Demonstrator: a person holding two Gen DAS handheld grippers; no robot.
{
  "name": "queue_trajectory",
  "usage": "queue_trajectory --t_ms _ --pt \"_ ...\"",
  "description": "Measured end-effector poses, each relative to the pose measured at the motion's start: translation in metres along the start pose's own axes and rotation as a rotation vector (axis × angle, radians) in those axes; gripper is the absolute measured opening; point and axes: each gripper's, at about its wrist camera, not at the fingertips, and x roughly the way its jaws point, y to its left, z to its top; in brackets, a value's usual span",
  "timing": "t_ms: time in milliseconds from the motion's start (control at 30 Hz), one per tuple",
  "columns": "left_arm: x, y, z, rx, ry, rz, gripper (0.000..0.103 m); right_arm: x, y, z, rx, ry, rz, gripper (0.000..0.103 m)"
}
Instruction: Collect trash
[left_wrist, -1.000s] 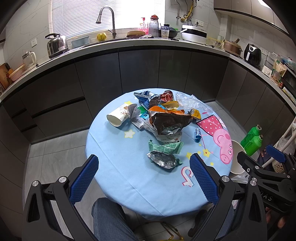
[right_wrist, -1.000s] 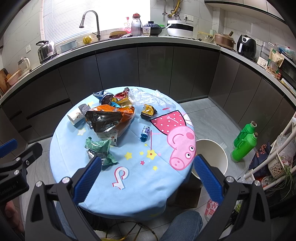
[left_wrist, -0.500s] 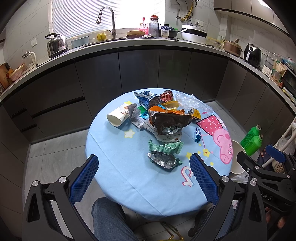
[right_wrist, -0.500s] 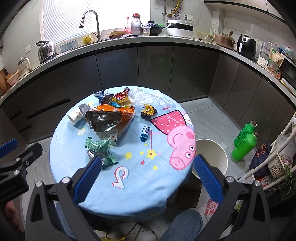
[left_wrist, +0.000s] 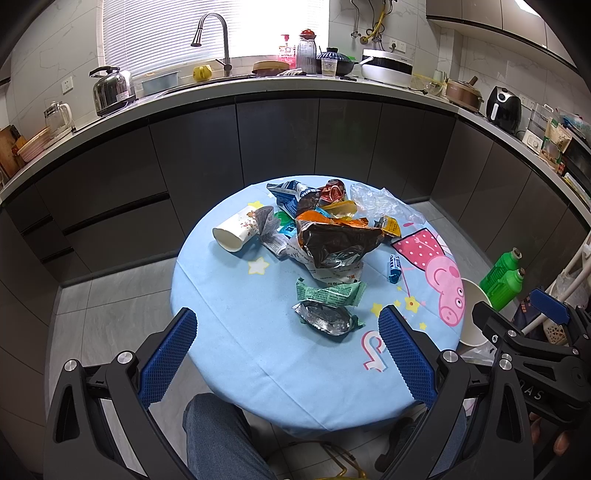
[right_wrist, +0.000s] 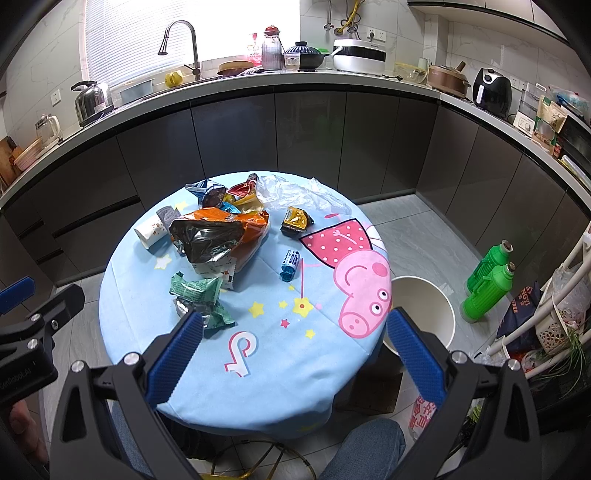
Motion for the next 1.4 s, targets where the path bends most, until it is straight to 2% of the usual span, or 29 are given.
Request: queue_trajectory --t_ms 700,1400 --pt "-0.002 0.0 0.004 -0.001 0.001 0.0 0.095 0.001 -0.003 0.001 -0.002 0.003 0.001 0.1" --pt "0.024 0.002 0.01 -0.001 0.034 -0.011 0.095 0.028 -0.001 0.005 -0.007 0.051 0.005 0.1"
